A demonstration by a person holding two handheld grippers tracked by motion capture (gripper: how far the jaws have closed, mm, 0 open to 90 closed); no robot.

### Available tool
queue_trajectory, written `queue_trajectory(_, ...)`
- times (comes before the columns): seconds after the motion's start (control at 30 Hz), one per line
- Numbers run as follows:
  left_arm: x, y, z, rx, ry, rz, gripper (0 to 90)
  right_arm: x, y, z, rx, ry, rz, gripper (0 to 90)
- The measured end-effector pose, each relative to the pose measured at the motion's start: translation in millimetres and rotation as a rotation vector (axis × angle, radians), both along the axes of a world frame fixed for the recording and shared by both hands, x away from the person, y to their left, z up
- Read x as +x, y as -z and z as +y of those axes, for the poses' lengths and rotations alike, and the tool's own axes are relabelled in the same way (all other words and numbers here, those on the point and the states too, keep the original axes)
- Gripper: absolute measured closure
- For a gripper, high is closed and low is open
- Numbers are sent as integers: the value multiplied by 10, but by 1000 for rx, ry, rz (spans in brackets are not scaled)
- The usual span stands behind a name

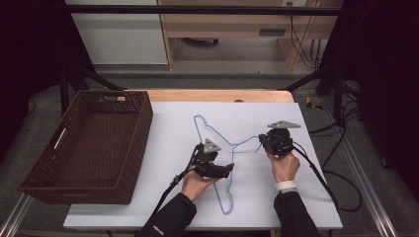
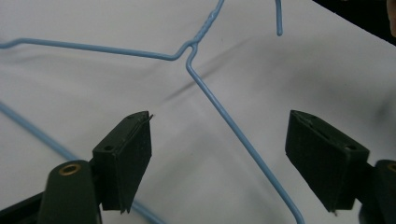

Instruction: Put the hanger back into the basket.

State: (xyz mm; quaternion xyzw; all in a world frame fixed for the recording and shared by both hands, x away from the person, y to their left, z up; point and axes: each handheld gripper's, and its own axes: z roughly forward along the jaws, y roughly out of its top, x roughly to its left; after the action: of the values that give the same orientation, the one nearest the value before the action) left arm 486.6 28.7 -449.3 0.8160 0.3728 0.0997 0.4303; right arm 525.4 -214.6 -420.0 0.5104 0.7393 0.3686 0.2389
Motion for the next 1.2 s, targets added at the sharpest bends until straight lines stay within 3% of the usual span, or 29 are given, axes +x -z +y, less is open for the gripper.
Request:
queue_trajectory(0.37, 52, 158, -168, 10, -10, 44, 483, 0, 4, 4, -6, -2, 0, 874)
queue_trajectory(0.67, 100, 225, -241, -8, -28, 97, 693, -1, 3, 12, -2, -7, 2, 874)
queue_trajectory(1.0, 105, 215, -243, -40, -70, 136, 732, -14, -15, 14, 5, -4, 0, 874)
queue_trajectory(1.2, 91, 182, -206, -40, -122, 129, 764, -26, -48, -10, 34, -28, -13, 864)
